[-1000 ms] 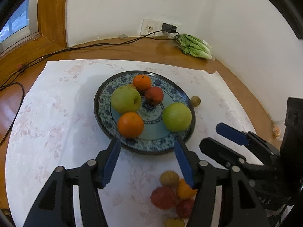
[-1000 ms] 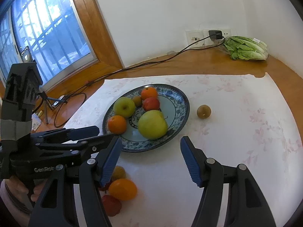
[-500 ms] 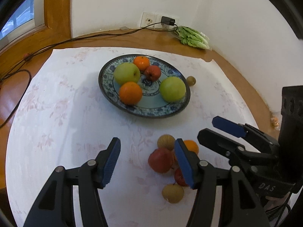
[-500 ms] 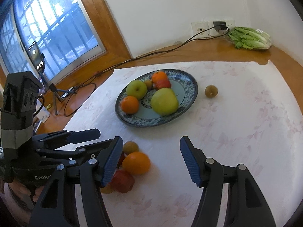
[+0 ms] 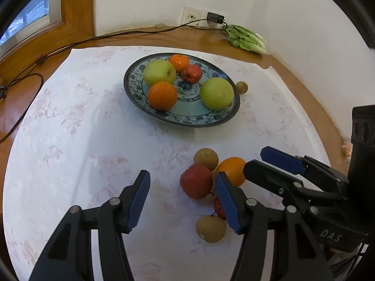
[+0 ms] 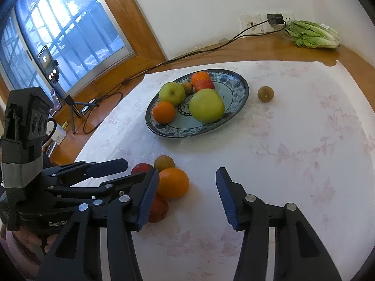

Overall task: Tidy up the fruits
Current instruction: 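Withdraw both open grippers from the plate toward the remaining loose fruit, then grasp the red apple with the left gripper while the right gripper grasps an orange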

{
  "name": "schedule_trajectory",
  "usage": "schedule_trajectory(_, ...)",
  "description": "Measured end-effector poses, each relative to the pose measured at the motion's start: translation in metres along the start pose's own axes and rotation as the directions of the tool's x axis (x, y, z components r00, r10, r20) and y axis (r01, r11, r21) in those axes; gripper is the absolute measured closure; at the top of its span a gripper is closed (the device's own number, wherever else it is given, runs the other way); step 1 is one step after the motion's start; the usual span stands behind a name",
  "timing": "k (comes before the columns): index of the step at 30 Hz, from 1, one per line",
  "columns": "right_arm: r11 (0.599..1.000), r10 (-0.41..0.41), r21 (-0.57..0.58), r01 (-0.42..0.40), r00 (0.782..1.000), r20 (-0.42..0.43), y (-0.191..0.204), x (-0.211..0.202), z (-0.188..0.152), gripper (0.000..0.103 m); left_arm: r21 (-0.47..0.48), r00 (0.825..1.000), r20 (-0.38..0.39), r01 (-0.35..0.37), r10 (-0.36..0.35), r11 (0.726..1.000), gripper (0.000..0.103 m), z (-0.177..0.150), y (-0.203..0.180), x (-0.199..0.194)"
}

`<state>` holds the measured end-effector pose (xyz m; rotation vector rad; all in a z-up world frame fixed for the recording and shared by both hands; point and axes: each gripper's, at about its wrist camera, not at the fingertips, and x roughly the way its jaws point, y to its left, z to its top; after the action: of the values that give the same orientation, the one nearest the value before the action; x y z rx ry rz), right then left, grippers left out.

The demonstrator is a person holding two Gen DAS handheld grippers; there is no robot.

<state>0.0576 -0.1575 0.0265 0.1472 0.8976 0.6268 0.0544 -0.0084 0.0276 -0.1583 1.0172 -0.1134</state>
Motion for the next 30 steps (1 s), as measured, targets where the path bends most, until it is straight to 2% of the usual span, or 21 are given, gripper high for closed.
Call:
schedule_trajectory(3, 1.000, 0.013, -0.004, -0.013, 1.000, 0.003, 0.000, -0.001, -0.001, 0.050, 0.001, 1.000, 0.008, 0.001, -0.001, 1.000, 0.049, 0.001, -0.001, 0.000)
schedule_trajectory(10, 1.000, 0.026, -0.016, -0.026, 1.000, 0.002, 0.000, -0.002, -0.003, 0.050, 0.010, 0.999, -0.011, 0.044, -0.044, 0.999, 0.072, 0.003, -0.006, 0.005)
schedule_trajectory(16, 1.000, 0.018, 0.004, -0.018, 1.000, -0.008, -0.004, 0.001, -0.001, 0.050, 0.016, 0.997, -0.022, 0.068, -0.068, 0.998, 0.072, 0.004, -0.002, 0.005)
schedule_trajectory(22, 1.000, 0.006, 0.011, -0.006, 1.000, -0.024, -0.001, 0.005, 0.002, 0.050, 0.008, 0.997, 0.004, 0.079, -0.079, 0.997, 0.072, 0.010, 0.010, 0.000)
schedule_trajectory(30, 0.999, 0.035, 0.037, -0.033, 0.997, -0.065, 0.004, 0.021, 0.000, 0.061, 0.009, 0.996, 0.018, 0.082, -0.082, 0.997, 0.072, 0.008, 0.020, 0.000)
